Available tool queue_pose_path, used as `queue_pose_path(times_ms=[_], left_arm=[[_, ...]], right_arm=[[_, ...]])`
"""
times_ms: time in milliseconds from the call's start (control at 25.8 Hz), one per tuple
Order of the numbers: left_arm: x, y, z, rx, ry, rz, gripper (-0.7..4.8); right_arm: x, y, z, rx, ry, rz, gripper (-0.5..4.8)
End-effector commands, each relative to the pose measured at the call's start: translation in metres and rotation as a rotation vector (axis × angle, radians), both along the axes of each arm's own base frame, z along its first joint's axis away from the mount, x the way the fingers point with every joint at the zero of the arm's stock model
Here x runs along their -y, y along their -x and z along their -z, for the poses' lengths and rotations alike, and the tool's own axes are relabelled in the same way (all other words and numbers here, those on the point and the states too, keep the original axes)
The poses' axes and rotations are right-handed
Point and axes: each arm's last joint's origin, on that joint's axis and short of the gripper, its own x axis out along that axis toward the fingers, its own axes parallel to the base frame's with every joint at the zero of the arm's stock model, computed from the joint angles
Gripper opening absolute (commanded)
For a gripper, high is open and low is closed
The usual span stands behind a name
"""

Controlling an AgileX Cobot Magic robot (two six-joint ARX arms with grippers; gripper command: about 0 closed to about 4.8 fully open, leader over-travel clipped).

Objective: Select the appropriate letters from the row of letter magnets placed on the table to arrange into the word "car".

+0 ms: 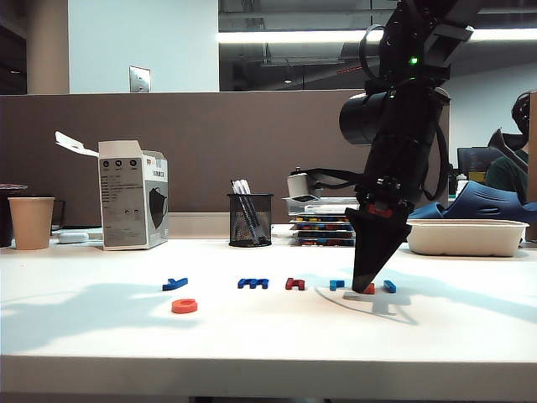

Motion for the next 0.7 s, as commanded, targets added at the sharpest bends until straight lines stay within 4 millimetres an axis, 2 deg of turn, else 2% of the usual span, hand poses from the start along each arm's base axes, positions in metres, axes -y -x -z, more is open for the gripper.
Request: queue_pose_path(times_ms=[39, 387, 580, 696], left_arm=[[-0.0004, 0.0008, -0.0031, 0.015, 0.006, 0.001, -0.06], [-0.0004, 0.0008, -0.0032, 0.015, 0.007, 0.001, -0.06], [-0.0004, 0.0008, -0.0032, 0.015, 0.007, 0.001, -0.06], [-0.0004, 0.0008, -0.0032, 0.015, 0.007, 0.001, -0.06]], right_arm=[[0.0099, 0.0054, 0.0164, -0.09, 0.094, 0.02, 1.84], [0.0135, 0.0032, 0.0163, -0.085, 0.087, 0.03, 1.83], [0.0128, 0.0028, 0.0163, -0.078, 0.086, 0.029, 1.48], [0.0126, 0.0023, 0.0164, -0.074, 0.084, 0.03, 1.44]])
